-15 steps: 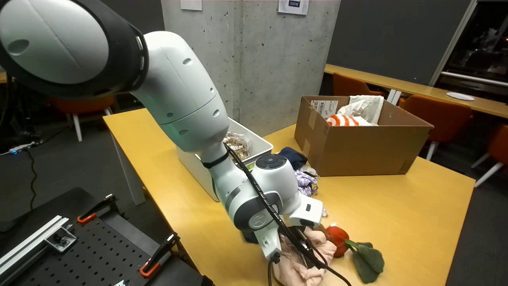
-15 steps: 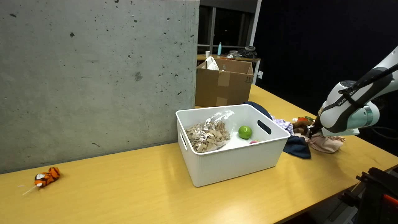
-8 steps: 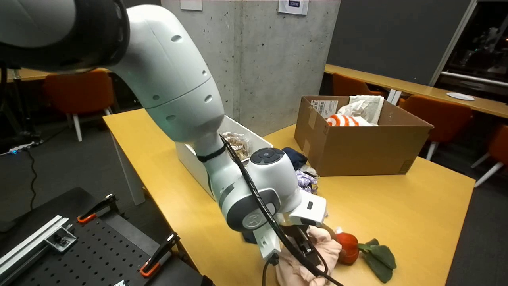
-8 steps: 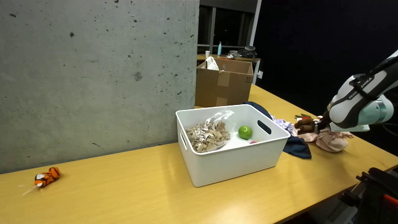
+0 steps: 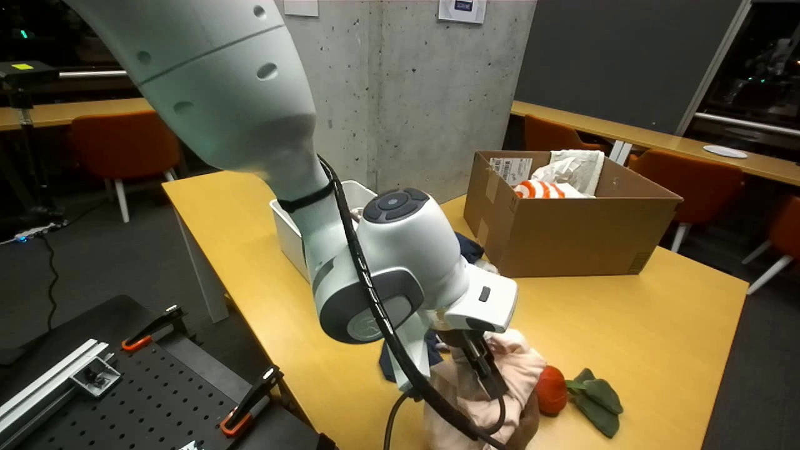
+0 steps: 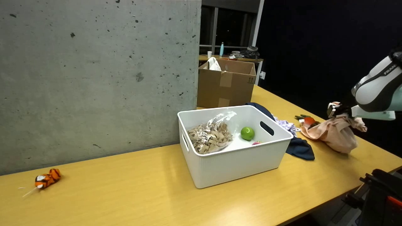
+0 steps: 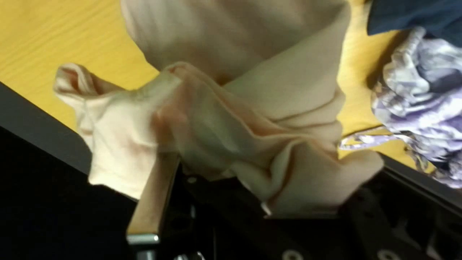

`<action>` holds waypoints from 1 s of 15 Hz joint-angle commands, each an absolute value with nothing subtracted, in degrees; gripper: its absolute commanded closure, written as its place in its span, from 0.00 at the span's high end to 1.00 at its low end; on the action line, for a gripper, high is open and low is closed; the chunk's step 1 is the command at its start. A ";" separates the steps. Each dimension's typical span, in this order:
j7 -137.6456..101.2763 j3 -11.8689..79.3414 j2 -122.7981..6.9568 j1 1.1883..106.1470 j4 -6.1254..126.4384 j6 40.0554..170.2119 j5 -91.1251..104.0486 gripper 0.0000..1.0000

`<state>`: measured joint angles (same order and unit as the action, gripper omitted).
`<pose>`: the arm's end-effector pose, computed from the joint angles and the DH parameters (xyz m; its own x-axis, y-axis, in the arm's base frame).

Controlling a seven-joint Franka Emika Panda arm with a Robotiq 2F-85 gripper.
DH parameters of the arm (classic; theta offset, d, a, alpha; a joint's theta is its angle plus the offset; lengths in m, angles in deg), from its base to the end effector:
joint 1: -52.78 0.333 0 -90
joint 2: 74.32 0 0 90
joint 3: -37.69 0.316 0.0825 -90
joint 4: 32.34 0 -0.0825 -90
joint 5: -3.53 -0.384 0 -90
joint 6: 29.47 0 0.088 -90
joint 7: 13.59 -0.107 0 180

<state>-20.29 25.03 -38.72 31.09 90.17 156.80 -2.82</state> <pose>0.4920 -0.3452 0.1730 0.6362 -0.5906 0.4964 -0.6914 -0.7220 0.0270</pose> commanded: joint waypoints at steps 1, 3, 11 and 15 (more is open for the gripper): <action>-18.15 33.03 -45.34 23.52 93.93 157.29 -2.54 0.00; -18.50 37.22 -45.00 19.29 93.17 156.91 -2.06 0.00; -17.63 43.73 -40.78 10.46 91.38 156.61 -2.56 0.00; -17.50 40.89 -37.11 11.31 89.45 156.62 -2.44 0.00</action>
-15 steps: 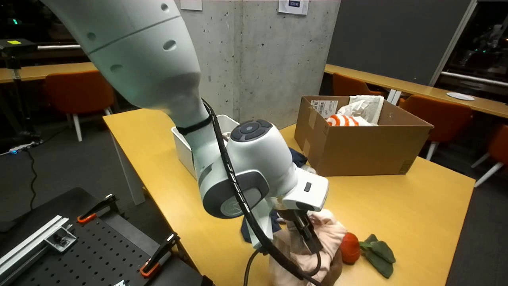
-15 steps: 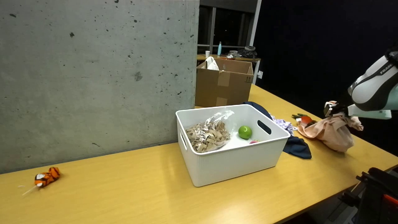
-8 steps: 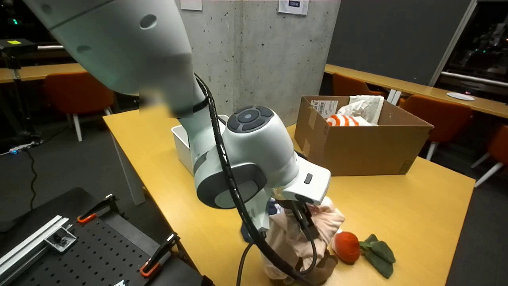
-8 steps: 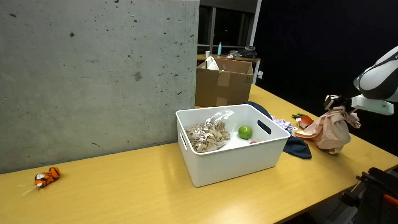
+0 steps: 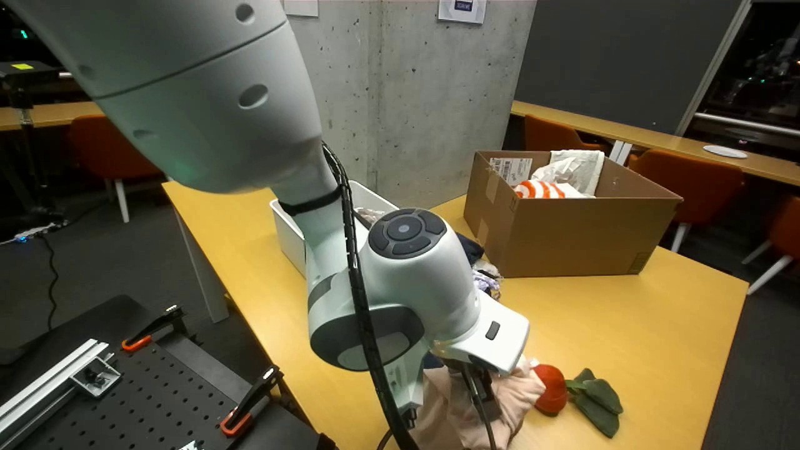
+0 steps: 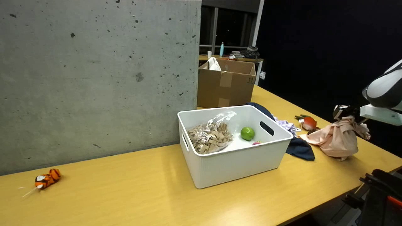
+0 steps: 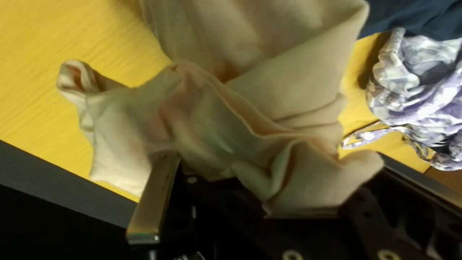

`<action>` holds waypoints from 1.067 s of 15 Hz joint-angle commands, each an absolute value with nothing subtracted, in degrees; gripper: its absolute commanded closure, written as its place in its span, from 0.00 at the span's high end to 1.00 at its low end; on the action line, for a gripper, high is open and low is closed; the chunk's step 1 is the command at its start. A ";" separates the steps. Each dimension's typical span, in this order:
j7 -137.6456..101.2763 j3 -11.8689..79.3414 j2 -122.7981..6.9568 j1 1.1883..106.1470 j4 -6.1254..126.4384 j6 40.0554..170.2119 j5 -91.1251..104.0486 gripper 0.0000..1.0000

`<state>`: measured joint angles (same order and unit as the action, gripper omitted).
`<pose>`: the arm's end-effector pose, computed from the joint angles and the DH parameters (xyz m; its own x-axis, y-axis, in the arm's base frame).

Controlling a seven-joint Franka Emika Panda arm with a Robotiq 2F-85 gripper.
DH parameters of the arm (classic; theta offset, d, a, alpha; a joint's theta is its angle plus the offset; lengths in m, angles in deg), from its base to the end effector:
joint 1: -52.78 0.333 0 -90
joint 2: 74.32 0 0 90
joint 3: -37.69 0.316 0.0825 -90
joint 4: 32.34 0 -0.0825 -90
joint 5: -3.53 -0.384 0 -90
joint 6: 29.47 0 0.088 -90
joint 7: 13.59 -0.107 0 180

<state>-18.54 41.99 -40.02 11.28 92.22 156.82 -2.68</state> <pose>0.4620 -0.3649 0.1650 0.5554 -0.7018 0.4461 -0.7399 -0.6619 -0.1201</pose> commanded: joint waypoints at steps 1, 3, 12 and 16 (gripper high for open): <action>-17.52 40.90 -35.60 11.49 88.19 156.57 -2.46 0.00; -17.63 40.85 -33.57 11.99 86.46 156.30 -2.52 0.26; -17.53 44.59 -37.15 6.90 91.05 157.57 -2.84 0.90; -17.66 50.52 -38.68 0.27 95.23 159.56 -2.54 1.00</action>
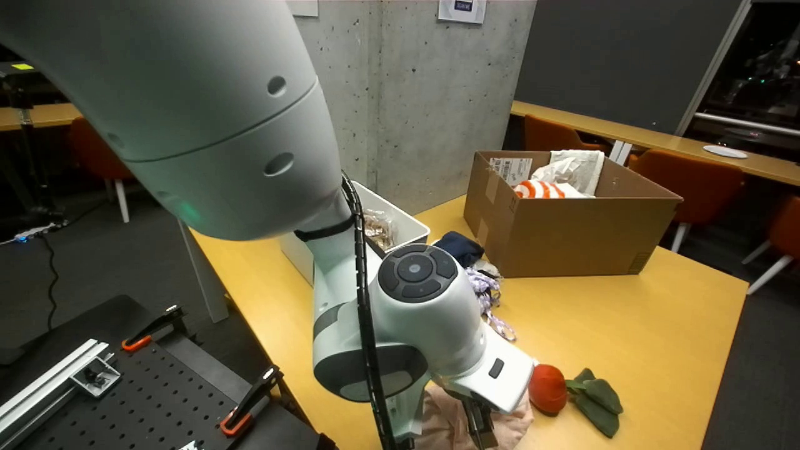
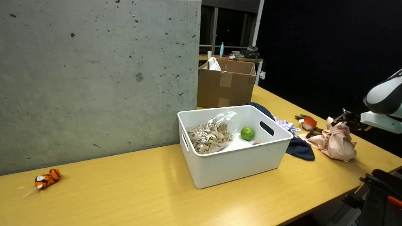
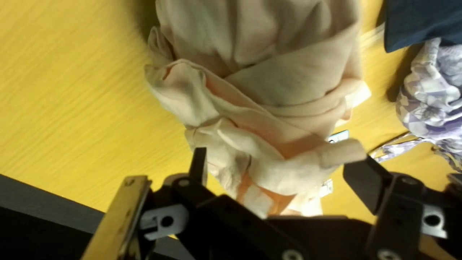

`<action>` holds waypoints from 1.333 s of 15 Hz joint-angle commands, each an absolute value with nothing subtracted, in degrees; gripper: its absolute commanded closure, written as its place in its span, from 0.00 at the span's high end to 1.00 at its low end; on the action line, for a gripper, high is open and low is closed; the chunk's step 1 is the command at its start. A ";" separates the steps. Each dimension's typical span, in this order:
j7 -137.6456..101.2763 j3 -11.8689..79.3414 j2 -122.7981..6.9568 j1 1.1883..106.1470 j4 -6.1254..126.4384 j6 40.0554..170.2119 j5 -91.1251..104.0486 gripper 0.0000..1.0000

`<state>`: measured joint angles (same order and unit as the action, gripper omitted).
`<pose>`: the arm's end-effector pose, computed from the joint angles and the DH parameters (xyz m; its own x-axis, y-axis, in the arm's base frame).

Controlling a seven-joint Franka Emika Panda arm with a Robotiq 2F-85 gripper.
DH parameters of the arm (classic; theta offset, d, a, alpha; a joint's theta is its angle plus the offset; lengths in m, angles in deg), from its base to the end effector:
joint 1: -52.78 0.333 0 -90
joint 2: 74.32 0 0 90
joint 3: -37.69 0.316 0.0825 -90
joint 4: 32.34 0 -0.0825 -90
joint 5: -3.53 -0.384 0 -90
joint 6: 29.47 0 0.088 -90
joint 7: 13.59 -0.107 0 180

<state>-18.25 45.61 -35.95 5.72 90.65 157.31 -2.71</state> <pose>0.4485 -0.3796 0.1355 0.5225 -0.7479 0.4096 -0.7684 -0.6211 -0.1539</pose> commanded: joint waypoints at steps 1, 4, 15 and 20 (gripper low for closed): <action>-17.78 52.16 -38.62 -1.68 95.98 160.11 -2.35 1.00; -18.18 56.14 -36.97 -7.08 96.77 161.06 -0.99 1.00; -17.52 55.05 -29.92 -3.76 84.68 154.04 -1.97 1.00; -16.38 54.87 -25.53 -2.36 80.15 149.52 -2.92 1.00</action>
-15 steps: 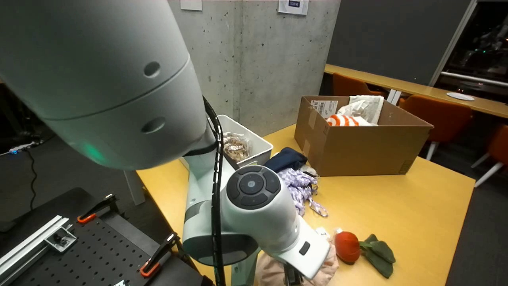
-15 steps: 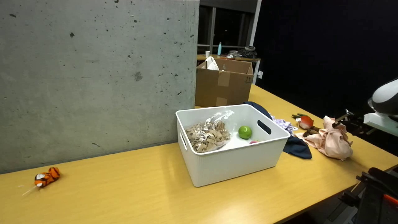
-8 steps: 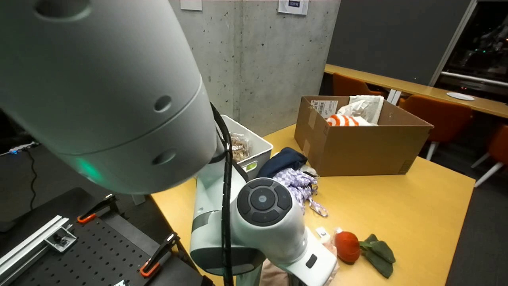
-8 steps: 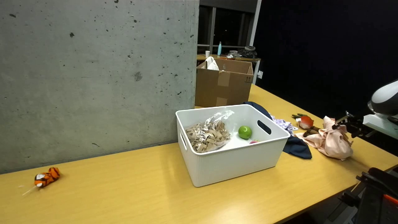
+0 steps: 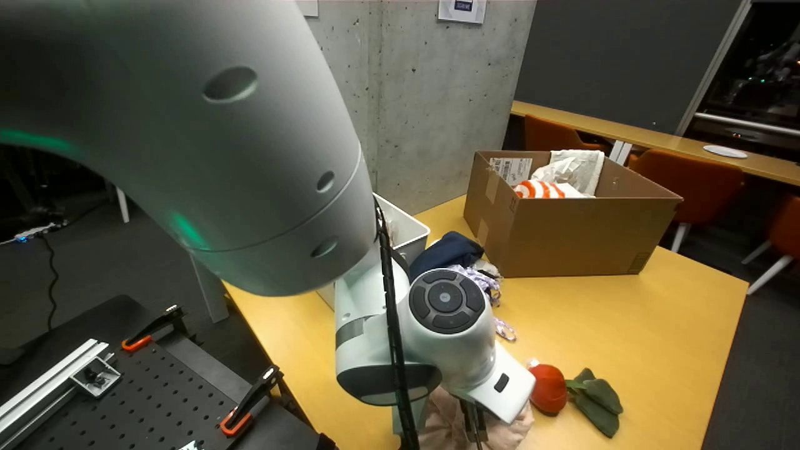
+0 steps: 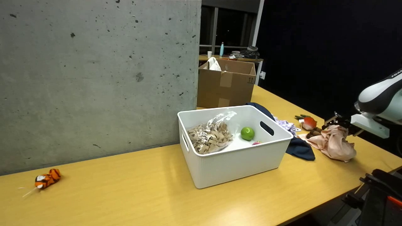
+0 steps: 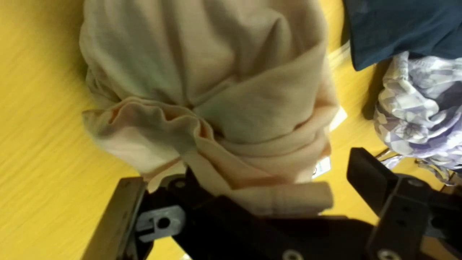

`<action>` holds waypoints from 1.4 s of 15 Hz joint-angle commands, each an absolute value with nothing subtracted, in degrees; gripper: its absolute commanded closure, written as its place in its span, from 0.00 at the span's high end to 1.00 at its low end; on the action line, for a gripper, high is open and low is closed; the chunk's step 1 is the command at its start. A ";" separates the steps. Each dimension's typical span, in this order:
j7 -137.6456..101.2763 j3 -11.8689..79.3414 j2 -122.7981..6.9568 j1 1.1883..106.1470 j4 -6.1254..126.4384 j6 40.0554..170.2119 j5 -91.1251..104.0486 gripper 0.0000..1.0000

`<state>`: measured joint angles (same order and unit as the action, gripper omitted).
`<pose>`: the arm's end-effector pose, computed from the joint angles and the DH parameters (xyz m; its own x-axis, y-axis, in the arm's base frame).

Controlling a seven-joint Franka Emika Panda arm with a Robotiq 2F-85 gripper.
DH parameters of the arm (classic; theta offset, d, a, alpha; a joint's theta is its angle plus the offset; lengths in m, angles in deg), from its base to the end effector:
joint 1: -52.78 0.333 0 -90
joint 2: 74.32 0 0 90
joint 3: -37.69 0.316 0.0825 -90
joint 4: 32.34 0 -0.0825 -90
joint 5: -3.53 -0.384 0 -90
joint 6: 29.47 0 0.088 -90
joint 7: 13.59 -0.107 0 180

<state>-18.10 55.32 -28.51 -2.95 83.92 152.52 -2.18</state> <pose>0.4699 -0.3840 0.1015 0.4960 -0.8108 0.3108 -0.7703 -0.5761 -0.2735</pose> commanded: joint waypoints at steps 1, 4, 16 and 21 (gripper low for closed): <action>-16.31 54.23 -24.72 -1.76 79.18 148.45 -3.23 1.00; -16.77 50.34 -23.18 1.67 76.27 144.30 -3.93 1.00; -17.50 36.27 -19.07 16.38 66.57 129.36 -7.07 1.00; -17.62 34.05 -17.54 18.49 65.28 129.37 -8.37 0.57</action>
